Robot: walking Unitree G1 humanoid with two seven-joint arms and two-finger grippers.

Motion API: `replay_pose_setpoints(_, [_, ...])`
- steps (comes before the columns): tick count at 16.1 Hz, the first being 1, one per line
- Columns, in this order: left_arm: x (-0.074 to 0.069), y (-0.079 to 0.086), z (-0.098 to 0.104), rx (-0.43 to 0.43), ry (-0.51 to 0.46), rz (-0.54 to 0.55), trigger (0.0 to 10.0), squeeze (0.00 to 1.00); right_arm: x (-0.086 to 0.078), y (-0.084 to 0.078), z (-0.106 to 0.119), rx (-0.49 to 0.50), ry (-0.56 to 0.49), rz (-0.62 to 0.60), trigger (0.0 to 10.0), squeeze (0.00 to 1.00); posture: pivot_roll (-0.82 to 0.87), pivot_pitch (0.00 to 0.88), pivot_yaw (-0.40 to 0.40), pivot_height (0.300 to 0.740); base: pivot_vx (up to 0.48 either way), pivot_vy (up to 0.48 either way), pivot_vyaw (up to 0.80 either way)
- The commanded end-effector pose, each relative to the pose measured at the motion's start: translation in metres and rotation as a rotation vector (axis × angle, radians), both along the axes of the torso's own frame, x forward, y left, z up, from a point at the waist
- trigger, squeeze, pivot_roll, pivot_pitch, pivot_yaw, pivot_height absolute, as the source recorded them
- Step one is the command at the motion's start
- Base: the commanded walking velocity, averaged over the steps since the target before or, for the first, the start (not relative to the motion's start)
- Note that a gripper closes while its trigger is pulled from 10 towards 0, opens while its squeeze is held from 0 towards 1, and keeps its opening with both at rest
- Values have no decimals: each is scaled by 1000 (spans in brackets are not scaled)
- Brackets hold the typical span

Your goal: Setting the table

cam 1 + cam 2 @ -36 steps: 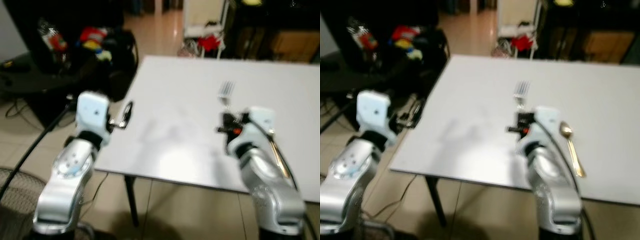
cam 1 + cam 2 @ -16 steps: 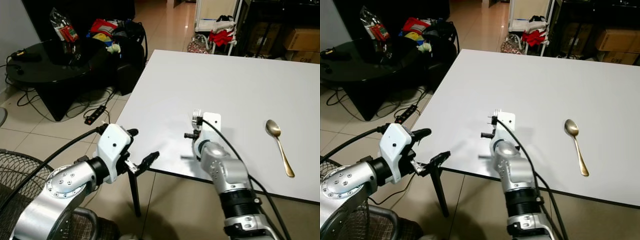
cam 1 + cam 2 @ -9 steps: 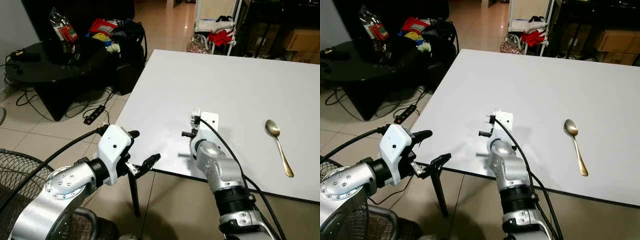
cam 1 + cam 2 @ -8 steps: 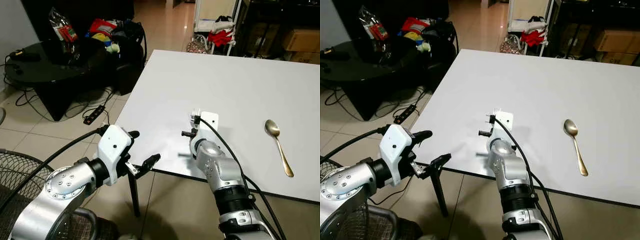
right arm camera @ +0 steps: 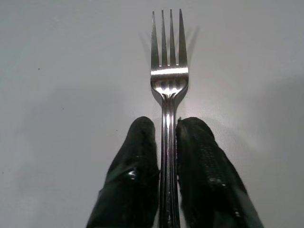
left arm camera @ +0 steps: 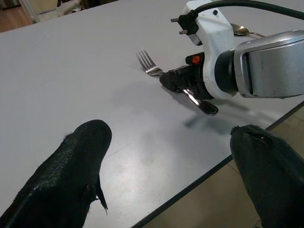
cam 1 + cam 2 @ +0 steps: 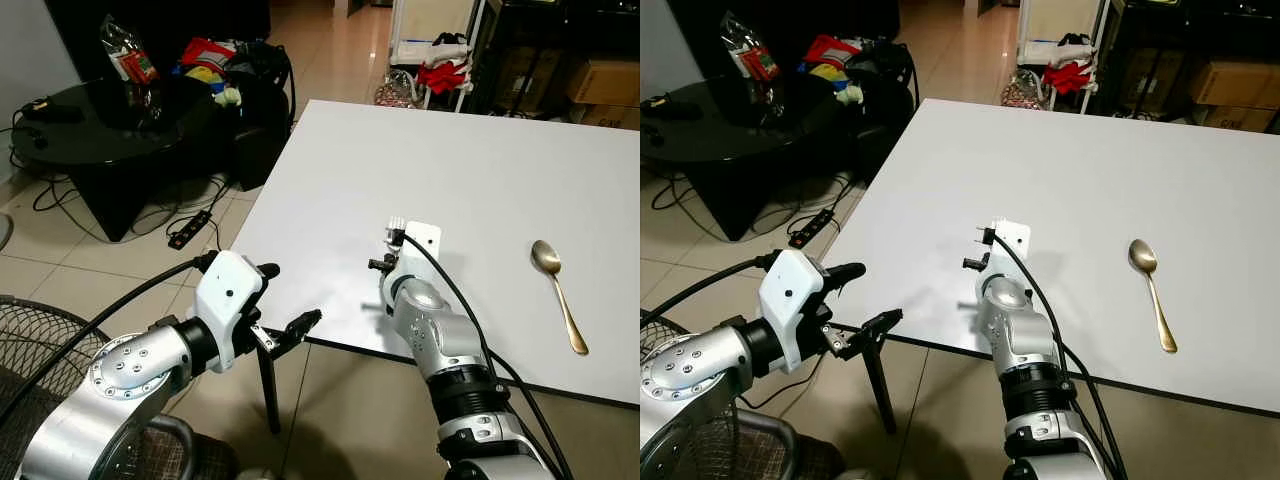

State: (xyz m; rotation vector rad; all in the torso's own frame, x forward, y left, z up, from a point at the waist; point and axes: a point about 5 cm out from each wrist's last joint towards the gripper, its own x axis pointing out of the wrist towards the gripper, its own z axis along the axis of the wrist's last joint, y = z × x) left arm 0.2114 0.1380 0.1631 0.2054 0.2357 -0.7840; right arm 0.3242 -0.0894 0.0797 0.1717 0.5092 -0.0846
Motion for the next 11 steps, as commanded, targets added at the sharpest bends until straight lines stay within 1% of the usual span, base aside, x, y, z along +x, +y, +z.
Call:
replay_pose_setpoints(1, [0,1,3,10,-8,-8,10000,0,2,5,1,14,4,-4,10000,1000,146,0,28,740,0,0,0])
replay_pose_setpoints(2, [0,1,3,10,-7,-10,10000,0,3,5,2,15,1,-5,10000,1000,146,0,28,740,0,0,0])
replay_pose_setpoints(3, [0,2,4,9,-8,-10,10000,0,4,6,6,36,-13,-10,10000,1000,143,0,35,740,0,0,0])
replay_pose_setpoints(4, [2,3,5,4,-14,-8,10000,0,8,7,24,81,-76,-19,10000,1000,143,0,35,740,0,0,0])
replay_pose_setpoints(5, [2,3,5,3,-16,-7,10000,0,8,7,31,93,-99,-15,10000,1000,142,0,37,740,0,0,0])
replay_pose_setpoints(6, [4,4,8,-3,-27,-3,10000,0,5,1,50,74,-151,11,10000,1000,142,0,37,740,0,0,0])
replay_pose_setpoints(7, [4,4,9,-10,-33,1,10000,0,1,-5,55,45,-160,14,10000,1000,134,0,36,740,0,0,0])
replay_pose_setpoints(8, [5,4,10,-16,-40,5,10000,0,-2,-10,57,38,-159,6,10000,1000,134,0,36,740,0,0,0])
replay_pose_setpoints(9, [5,4,13,-46,-58,25,10000,0,-13,-27,63,20,-162,-13,10000,1000,116,0,36,740,0,0,0])
replay_pose_setpoints(10, [9,5,14,-68,-87,99,10000,0,-21,-37,70,12,-214,-13,10000,1000,107,0,39,740,0,0,0])
replay_pose_setpoints(11, [17,13,16,-96,-154,284,10000,0,-31,-46,89,26,-375,57,10000,1000,91,0,40,740,0,0,0])
